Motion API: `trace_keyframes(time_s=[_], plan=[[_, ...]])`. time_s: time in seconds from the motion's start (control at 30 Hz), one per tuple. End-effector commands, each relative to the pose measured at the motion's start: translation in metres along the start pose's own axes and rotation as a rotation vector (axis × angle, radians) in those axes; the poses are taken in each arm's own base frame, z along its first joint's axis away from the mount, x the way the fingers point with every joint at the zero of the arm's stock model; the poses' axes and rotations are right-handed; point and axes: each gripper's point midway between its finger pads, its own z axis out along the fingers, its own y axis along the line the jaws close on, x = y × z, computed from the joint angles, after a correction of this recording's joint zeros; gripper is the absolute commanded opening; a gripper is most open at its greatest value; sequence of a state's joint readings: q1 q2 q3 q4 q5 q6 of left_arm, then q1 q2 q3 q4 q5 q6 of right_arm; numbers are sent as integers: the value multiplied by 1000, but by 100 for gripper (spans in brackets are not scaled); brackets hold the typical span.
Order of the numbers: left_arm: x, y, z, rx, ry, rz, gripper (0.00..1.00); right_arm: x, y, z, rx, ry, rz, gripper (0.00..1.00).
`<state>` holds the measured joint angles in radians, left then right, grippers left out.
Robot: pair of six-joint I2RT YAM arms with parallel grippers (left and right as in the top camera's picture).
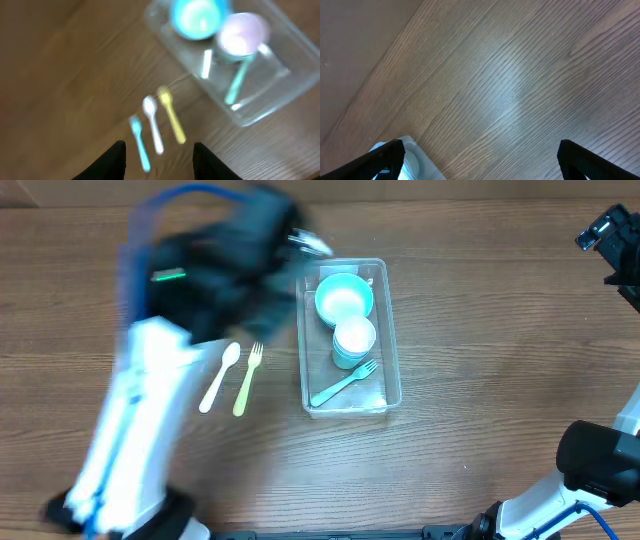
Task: Pack container
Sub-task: 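Carry the light-blue fork and drop it into the container, then grasp the white fork with the left gripper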
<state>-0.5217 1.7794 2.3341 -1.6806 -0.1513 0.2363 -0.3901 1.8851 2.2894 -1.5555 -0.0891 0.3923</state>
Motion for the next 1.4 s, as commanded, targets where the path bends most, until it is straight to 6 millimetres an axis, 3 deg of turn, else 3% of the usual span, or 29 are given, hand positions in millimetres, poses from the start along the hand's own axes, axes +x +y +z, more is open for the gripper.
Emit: trace_keyframes(time_s=[0.0, 0.07, 0.13, 0.23, 0.33, 0.47, 0.7, 0.87, 0.93, 0.97, 1.13, 1.2, 1.27, 1.37], plan=[[80, 76, 2, -37, 93, -531, 38, -2, 1, -7, -6, -23, 1, 100], [115, 98, 31, -58, 192, -677, 40, -2, 1, -7, -6, -23, 1, 100], [144, 108, 77, -31, 278, -759, 48, -2, 1, -7, -6, -23, 1, 100], [171, 97, 147, 96, 343, -760, 48, -2, 1, -7, -6, -23, 1, 100], [191, 88, 195, 134, 406, -706, 47, -2, 1, -7, -6, -23, 1, 100], [218, 87, 236, 118, 523, -652, 47, -2, 1, -7, -6, -23, 1, 100], [255, 76, 288, 150, 690, -577, 39, -2, 1, -7, -6, -23, 1, 100], [266, 68, 298, 170, 739, -571, 36, -2, 1, -7, -6, -23, 1, 100], [266, 69, 298, 169, 740, -571, 16, -2, 1, -7, -6, -23, 1, 100], [266, 69, 298, 167, 740, -571, 10, -2, 1, -7, -6, -23, 1, 100], [252, 78, 275, 134, 730, -636, 4, -2, 1, -7, -6, -23, 1, 100], [233, 91, 254, 106, 688, -658, 4, -2, 1, -7, -6, -23, 1, 100], [199, 110, 218, 57, 589, -662, 4, -2, 1, -7, -6, -23, 1, 100], [127, 116, 157, 44, 358, -618, 4, -2, 1, -7, -6, -23, 1, 100]])
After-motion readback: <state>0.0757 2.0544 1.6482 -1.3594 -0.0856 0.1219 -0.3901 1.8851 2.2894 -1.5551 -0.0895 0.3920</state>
